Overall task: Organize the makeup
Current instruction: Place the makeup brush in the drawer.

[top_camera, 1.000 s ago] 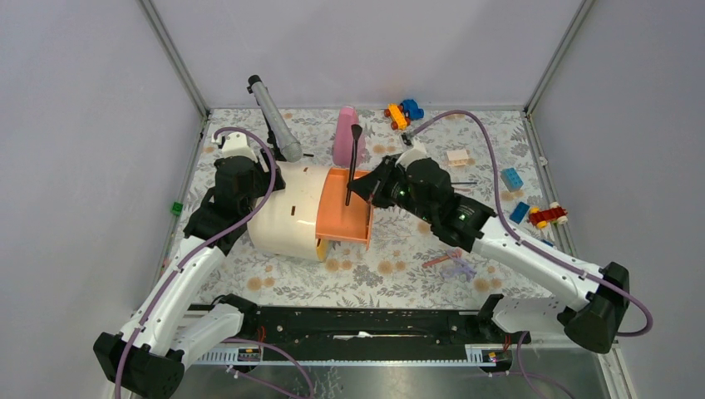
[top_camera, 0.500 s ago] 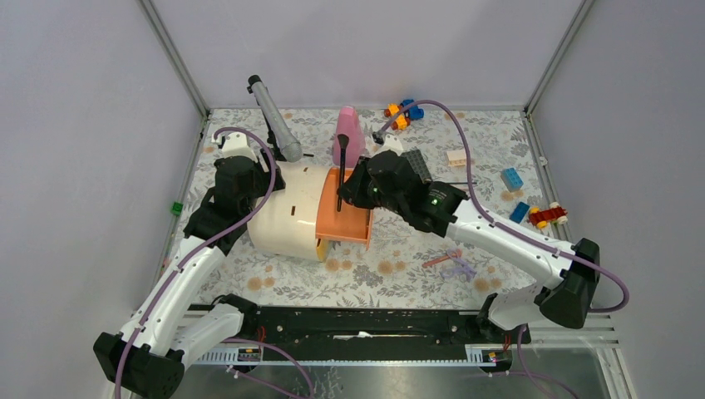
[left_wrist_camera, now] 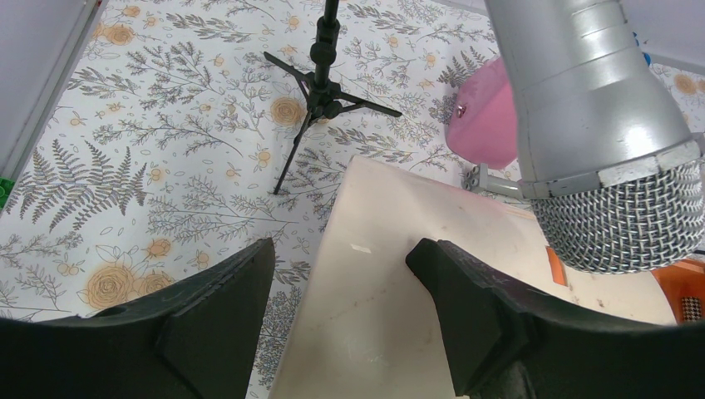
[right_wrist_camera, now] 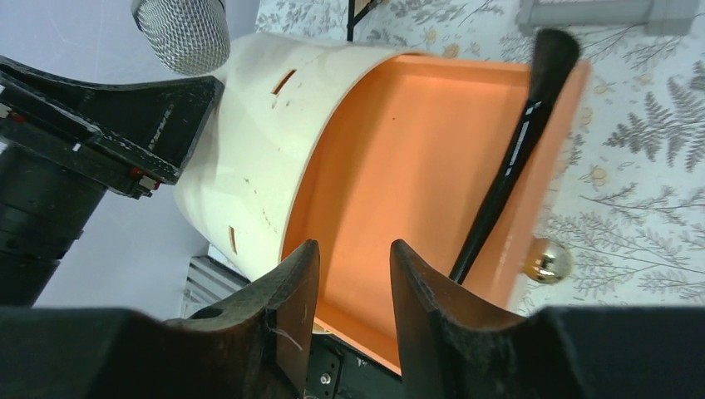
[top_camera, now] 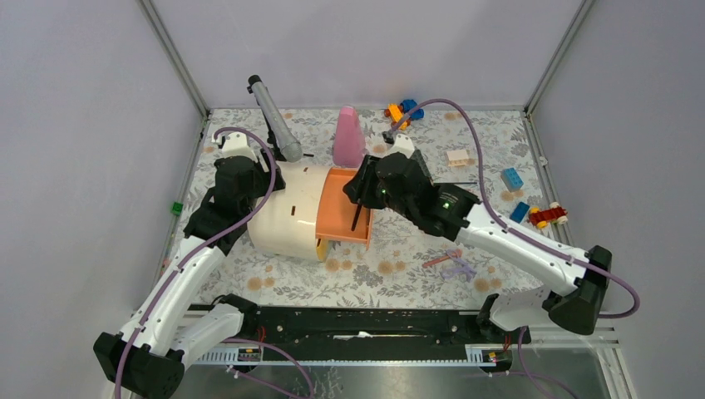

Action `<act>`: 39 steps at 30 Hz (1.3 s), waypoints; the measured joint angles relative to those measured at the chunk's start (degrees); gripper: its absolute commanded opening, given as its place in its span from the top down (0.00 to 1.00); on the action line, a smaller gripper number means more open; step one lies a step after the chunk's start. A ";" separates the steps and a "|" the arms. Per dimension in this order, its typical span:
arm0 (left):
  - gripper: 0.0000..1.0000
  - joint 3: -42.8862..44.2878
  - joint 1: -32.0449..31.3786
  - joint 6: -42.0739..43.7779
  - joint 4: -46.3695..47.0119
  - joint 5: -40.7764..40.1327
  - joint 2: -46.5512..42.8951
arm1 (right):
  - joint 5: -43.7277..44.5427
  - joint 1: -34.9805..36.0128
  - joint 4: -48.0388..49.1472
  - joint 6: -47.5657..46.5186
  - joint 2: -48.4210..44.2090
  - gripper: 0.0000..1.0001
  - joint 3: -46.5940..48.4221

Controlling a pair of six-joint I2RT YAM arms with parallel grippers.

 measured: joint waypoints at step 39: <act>0.25 -0.26 0.00 -0.02 -0.09 0.74 -0.59 | 28.74 4.07 -55.41 3.91 42.34 0.51 52.92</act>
